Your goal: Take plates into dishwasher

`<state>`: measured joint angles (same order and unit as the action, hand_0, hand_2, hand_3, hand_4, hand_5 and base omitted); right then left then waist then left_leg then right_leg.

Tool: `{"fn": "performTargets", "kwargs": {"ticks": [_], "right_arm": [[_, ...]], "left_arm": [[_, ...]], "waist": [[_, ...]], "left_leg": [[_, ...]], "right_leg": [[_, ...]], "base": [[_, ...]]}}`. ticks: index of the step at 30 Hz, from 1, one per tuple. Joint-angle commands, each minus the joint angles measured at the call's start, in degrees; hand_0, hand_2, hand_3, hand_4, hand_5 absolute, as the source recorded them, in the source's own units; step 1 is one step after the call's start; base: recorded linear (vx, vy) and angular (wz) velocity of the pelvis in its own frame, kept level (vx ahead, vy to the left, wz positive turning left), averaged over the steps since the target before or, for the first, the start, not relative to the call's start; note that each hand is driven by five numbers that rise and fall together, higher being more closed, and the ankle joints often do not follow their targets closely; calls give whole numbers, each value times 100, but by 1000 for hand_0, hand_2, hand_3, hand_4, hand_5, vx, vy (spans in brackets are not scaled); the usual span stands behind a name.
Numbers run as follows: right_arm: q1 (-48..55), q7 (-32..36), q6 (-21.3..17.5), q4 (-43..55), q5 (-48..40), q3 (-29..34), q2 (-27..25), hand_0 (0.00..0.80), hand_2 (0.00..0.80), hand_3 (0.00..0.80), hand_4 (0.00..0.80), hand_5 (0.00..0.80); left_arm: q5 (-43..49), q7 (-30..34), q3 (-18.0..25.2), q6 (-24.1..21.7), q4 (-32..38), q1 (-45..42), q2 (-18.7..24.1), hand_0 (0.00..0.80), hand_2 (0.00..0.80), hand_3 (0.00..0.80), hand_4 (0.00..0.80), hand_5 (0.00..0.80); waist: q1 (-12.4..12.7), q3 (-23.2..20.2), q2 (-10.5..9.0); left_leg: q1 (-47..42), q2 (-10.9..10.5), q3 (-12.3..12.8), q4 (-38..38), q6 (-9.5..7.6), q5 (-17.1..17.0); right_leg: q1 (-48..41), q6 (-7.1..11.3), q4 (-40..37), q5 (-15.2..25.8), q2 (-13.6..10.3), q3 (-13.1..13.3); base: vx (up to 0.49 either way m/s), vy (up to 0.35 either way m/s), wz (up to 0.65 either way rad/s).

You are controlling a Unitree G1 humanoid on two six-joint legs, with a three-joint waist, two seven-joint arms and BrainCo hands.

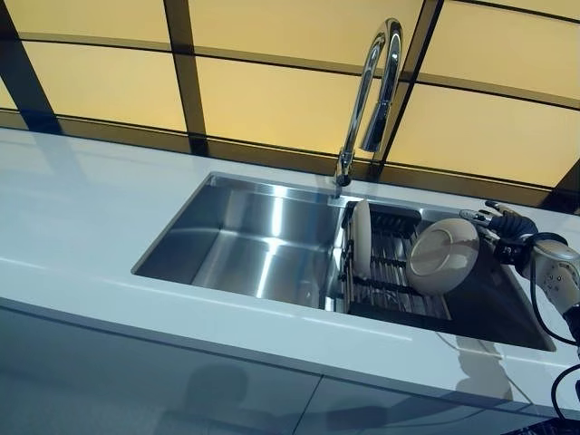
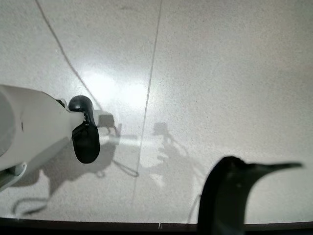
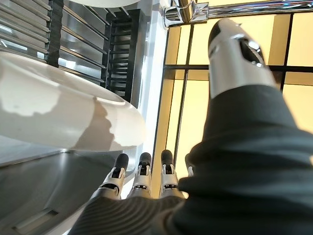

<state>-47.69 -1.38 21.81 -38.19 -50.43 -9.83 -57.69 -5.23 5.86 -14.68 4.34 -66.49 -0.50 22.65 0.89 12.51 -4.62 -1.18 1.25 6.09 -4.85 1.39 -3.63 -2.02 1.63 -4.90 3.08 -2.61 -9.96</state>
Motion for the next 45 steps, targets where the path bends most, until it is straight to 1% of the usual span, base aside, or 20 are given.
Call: {"fn": "performTargets", "kwargs": {"ticks": [1, 8, 27, 33, 45], "right_arm": [[-646, 24, -146, -93, 158, -221, -569, 0, 0, 0, 0, 0], [-620, 181, -58, -143, 204, -230, -652, 0, 0, 0, 0, 0], [-350, 465, 134, -76, 171, -119, -553, 0, 0, 0, 0, 0], [-302, 566, 254, -37, 208, -116, -517, 0, 0, 0, 0, 0], [-222, 667, 305, -24, 166, -122, -415, 0, 0, 0, 0, 0]], "left_arm": [[161, 40, -335, -60, -166, 149, 185, 0, 0, 0, 0, 0], [169, 48, -365, -86, -151, 127, 182, 0, 0, 0, 0, 0], [159, 71, -332, -138, -150, 129, 157, 0, 0, 0, 0, 0], [157, 77, -312, -154, -154, 131, 152, 0, 0, 0, 0, 0], [142, 70, -311, -168, -160, 164, 136, 0, 0, 0, 0, 0]], "waist": [[193, -166, -87], [167, -167, -86], [129, -149, -80], [125, -141, -75], [108, -119, -70]], "left_leg": [[-115, 14, -83, -15, 4, 452], [-157, 28, -61, -11, 13, 456], [-160, 38, -38, -15, 43, 455], [-157, 30, -35, -14, 42, 450], [-157, 22, -21, -15, 40, 453]], "right_leg": [[99, 557, 52, 59, -251, -57], [58, 539, 40, 38, -232, -21], [55, 533, 32, 21, -244, -17], [56, 532, 31, 23, -249, -15], [66, 530, 35, 28, -247, 2]], "base": [[0, 0, 0], [0, 0, 0], [0, 0, 0], [0, 0, 0], [0, 0, 0]]}}
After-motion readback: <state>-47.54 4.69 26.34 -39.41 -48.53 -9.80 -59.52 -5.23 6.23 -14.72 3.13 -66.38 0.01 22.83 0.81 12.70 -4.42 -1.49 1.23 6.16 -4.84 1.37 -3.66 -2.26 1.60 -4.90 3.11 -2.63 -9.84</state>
